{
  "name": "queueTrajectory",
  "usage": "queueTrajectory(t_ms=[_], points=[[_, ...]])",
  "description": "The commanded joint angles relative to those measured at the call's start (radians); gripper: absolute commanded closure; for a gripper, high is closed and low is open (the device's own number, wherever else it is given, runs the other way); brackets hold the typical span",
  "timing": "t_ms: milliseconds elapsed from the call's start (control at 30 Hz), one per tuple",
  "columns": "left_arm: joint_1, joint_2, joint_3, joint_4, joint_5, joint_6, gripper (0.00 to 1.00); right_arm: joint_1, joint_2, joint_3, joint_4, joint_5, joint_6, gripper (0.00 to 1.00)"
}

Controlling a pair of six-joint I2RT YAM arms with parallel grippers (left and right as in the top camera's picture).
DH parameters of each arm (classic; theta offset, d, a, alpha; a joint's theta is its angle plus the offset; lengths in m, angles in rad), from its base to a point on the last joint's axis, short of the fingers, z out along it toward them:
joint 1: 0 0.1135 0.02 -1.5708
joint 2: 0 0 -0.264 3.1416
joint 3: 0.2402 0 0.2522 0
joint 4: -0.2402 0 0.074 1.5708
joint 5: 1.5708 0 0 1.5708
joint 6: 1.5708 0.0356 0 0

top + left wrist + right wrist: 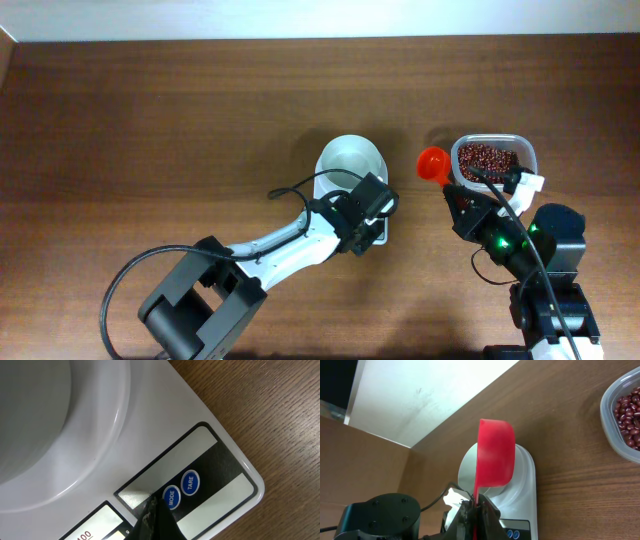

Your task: Scoop and weigh 50g on scale

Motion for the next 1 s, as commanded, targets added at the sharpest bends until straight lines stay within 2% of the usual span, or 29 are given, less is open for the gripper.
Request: queueTrajectory(t_ms=[0, 767, 967], points=[[-0.002, 0.019, -0.003, -0.002, 0.002, 0.019, 1.00, -0.008, 0.000, 0.017, 0.006, -0.010, -0.011, 0.96], [-0.002, 0.044, -0.003, -0.014, -0.095, 0.019, 1.00, -0.008, 0.000, 0.017, 0.003, -0.010, -0.011, 0.96], [-0.003, -0.066, 0.024, -0.114, 0.014, 0.019, 1.00, -0.008, 0.000, 0.017, 0.003, -0.009, -0.012, 0.96]])
